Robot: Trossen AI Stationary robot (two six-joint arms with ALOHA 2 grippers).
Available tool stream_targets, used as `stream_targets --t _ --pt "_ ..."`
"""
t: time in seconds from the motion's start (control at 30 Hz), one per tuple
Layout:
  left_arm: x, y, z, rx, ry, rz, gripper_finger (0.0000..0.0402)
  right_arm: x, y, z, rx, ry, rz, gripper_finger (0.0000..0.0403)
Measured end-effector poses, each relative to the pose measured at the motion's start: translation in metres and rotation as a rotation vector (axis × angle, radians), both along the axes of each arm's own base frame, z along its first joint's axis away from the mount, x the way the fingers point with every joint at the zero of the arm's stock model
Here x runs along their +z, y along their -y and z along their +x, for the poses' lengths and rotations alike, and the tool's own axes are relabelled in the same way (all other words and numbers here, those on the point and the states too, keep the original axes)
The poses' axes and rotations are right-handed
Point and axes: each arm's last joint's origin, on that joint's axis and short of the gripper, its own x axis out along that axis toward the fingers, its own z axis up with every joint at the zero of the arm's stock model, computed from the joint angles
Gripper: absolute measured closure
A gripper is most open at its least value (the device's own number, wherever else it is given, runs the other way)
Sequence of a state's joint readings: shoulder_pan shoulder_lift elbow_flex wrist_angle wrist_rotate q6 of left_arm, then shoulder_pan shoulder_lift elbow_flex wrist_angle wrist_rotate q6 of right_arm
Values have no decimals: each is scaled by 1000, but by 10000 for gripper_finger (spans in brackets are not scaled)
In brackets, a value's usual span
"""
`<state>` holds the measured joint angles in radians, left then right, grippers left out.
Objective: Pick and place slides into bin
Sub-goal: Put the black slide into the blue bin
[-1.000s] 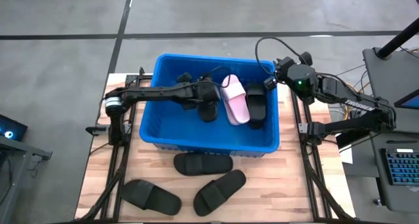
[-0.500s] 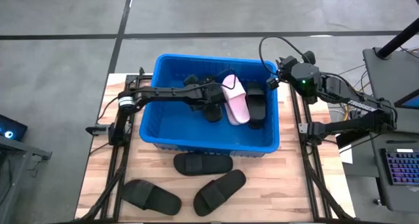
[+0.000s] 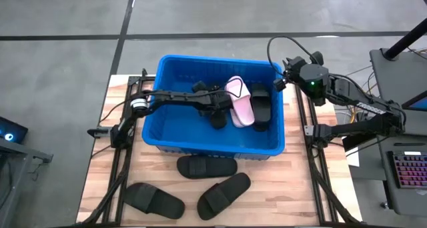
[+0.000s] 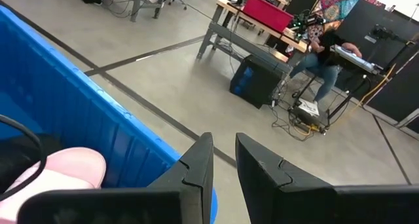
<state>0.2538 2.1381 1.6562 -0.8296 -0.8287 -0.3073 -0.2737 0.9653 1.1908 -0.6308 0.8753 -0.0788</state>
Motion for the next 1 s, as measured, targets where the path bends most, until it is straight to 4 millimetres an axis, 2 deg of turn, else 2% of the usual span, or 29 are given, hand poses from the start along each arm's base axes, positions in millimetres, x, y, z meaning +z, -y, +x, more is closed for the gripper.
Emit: stream_targets --t 0.27,0.53,0.87,1.0 --pt "1 -5 8 -33 61 25 400 1 0 -1 2 3 -1 346" --pt "-8 -10 8 -74 43 42 400 0 0 -1 4 2 0 346" --pt "-7 -13 10 -85 70 48 400 0 0 -1 4 -1 -1 346" --pt "-7 -14 10 -87 73 39 379 0 0 0 9 0 1 346"
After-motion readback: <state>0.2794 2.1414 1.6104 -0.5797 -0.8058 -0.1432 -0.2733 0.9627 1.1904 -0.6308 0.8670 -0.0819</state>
